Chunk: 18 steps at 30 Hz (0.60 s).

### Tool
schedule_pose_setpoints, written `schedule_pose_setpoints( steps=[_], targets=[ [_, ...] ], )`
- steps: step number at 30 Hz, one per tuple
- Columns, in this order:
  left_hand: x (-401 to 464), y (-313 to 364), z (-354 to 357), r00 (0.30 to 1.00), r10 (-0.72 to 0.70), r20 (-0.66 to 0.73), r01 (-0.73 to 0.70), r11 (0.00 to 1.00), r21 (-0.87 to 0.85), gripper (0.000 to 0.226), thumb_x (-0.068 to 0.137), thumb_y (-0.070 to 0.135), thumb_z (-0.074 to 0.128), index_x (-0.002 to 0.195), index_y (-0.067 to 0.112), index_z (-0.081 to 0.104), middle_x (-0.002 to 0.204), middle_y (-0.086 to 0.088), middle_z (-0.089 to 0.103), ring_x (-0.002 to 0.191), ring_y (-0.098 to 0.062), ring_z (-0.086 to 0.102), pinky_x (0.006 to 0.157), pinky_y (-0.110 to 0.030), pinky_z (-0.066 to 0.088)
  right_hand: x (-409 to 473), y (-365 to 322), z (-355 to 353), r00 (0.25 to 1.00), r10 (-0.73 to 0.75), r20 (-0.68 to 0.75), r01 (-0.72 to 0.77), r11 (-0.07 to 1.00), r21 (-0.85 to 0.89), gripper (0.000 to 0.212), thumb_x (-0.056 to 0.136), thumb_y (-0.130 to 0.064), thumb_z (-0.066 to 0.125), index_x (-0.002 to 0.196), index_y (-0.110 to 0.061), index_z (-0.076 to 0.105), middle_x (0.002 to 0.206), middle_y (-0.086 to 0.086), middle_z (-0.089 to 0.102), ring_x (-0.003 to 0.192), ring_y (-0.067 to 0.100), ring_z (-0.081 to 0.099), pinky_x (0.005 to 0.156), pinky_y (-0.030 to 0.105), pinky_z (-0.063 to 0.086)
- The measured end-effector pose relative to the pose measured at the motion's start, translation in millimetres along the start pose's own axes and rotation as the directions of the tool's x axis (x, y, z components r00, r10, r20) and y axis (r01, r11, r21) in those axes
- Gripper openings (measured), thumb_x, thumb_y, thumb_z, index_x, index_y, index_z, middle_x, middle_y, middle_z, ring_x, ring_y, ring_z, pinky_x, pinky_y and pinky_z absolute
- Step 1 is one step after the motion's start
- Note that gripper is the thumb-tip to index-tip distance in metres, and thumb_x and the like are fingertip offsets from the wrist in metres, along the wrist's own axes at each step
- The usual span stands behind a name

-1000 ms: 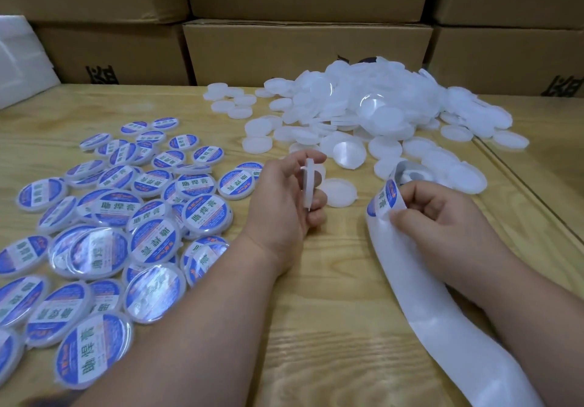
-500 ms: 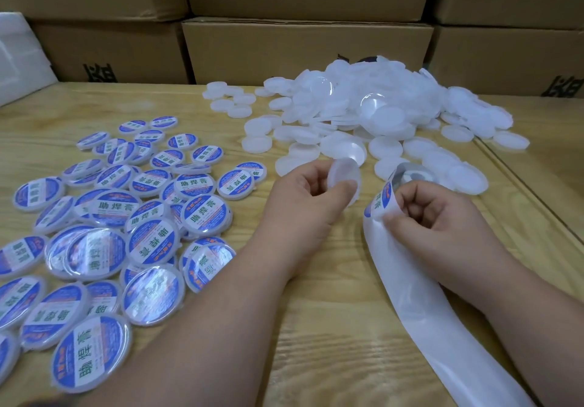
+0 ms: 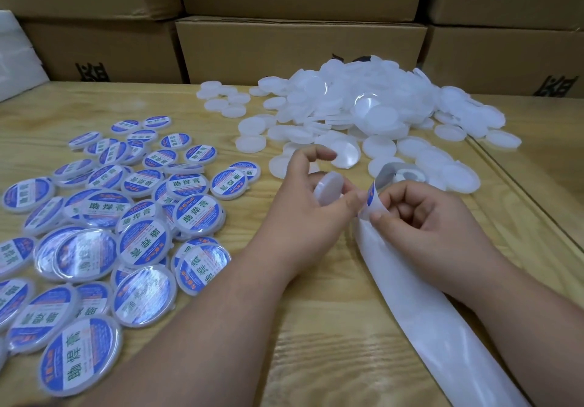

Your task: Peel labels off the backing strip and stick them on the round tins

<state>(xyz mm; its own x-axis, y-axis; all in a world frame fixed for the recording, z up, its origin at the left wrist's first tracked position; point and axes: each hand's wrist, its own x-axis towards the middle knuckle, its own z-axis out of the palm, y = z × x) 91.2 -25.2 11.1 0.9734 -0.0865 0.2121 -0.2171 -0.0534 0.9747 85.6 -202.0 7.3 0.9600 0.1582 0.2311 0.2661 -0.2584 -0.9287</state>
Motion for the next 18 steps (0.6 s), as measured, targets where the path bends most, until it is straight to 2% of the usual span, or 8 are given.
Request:
schedule_pose_setpoints(
  steps=[2,4,6,11,13,14,16,18],
  targets=[
    [-0.5,0.3,1.2,0.998,0.033,0.053,-0.035,0.999,0.042,0.057,0.083,0.024,0.080,0.121,0.048,0.045,0.092,0.015,0.075,0.088,-0.004,0.069,0.080,-0.019,0.055,0.3,1.2,0.2,1.000,-0.006,-0.001,0.006,1.000,0.005,0.014,0.091,-0.013,0.072,0.079,-0.020,0.069,0.057,-0.010,0.052,0.054,0.006,0.044,0.051,0.012,0.037],
    [0.0,-0.3,1.8,0.997,0.044,0.057,-0.048,0.996,0.072,0.062,0.083,0.023,0.082,0.125,0.050,0.045,0.093,0.016,0.076,0.092,-0.004,0.069,0.081,-0.017,0.054,0.2,1.5,-0.1,1.000,-0.014,0.007,0.014,1.000,0.004,0.014,0.092,-0.013,0.071,0.081,-0.022,0.071,0.057,-0.010,0.053,0.054,0.005,0.045,0.052,0.011,0.038],
    [0.1,0.0,1.6,0.998,0.044,0.047,-0.047,0.995,0.084,0.061,0.085,0.023,0.081,0.127,0.050,0.046,0.093,0.016,0.076,0.092,-0.003,0.068,0.082,-0.017,0.054,-0.3,1.4,-0.5,0.999,-0.019,0.026,0.018,1.000,0.021,0.014,0.093,-0.014,0.070,0.083,-0.023,0.073,0.060,-0.008,0.055,0.057,0.005,0.047,0.053,0.011,0.039],
    [0.2,-0.8,1.1,0.998,0.029,0.056,-0.034,0.997,0.076,0.055,0.088,0.018,0.078,0.130,0.043,0.051,0.093,0.012,0.076,0.091,-0.006,0.070,0.087,-0.027,0.056,0.8,3.6,-2.7,0.999,0.003,0.035,-0.003,1.000,0.003,0.014,0.093,-0.016,0.071,0.088,-0.028,0.075,0.066,-0.001,0.056,0.064,0.014,0.048,0.056,0.018,0.040],
    [0.8,-1.3,0.7,0.999,0.027,0.044,-0.030,0.997,0.072,0.051,0.090,0.016,0.075,0.127,0.043,0.054,0.094,0.010,0.076,0.094,-0.009,0.070,0.089,-0.029,0.056,1.6,3.0,-2.9,1.000,0.015,0.010,-0.015,1.000,0.014,0.013,0.086,-0.020,0.069,0.088,-0.030,0.076,0.064,-0.002,0.053,0.062,0.014,0.045,0.054,0.016,0.038],
    [1.1,-1.3,0.4,0.999,0.026,0.025,-0.028,0.997,0.073,0.048,0.090,0.015,0.073,0.124,0.045,0.056,0.094,0.011,0.075,0.095,-0.010,0.069,0.089,-0.028,0.056,1.9,3.3,-3.4,1.000,0.019,-0.001,-0.019,1.000,0.012,0.019,0.081,-0.021,0.064,0.089,-0.033,0.076,0.064,-0.001,0.051,0.061,0.014,0.044,0.052,0.015,0.038],
    [1.9,-1.8,-0.5,0.999,0.022,-0.042,-0.020,0.998,0.053,0.042,0.091,0.014,0.068,0.115,0.048,0.061,0.090,0.015,0.074,0.089,-0.010,0.068,0.081,-0.020,0.056,2.3,3.7,-4.0,0.999,0.035,-0.004,-0.035,0.999,-0.004,0.031,0.076,-0.019,0.057,0.093,-0.036,0.076,0.066,0.002,0.046,0.060,0.016,0.042,0.051,0.016,0.037],
    [3.3,-0.3,-1.9,0.991,-0.020,-0.130,0.014,0.999,-0.050,0.037,0.088,0.012,0.064,0.102,0.045,0.068,0.082,0.015,0.070,0.071,-0.011,0.063,0.063,-0.019,0.053,2.2,2.5,-3.9,0.998,0.059,0.003,-0.059,0.998,0.004,0.033,0.074,-0.018,0.055,0.095,-0.034,0.075,0.068,0.007,0.046,0.060,0.018,0.041,0.051,0.020,0.038]
  ],
)
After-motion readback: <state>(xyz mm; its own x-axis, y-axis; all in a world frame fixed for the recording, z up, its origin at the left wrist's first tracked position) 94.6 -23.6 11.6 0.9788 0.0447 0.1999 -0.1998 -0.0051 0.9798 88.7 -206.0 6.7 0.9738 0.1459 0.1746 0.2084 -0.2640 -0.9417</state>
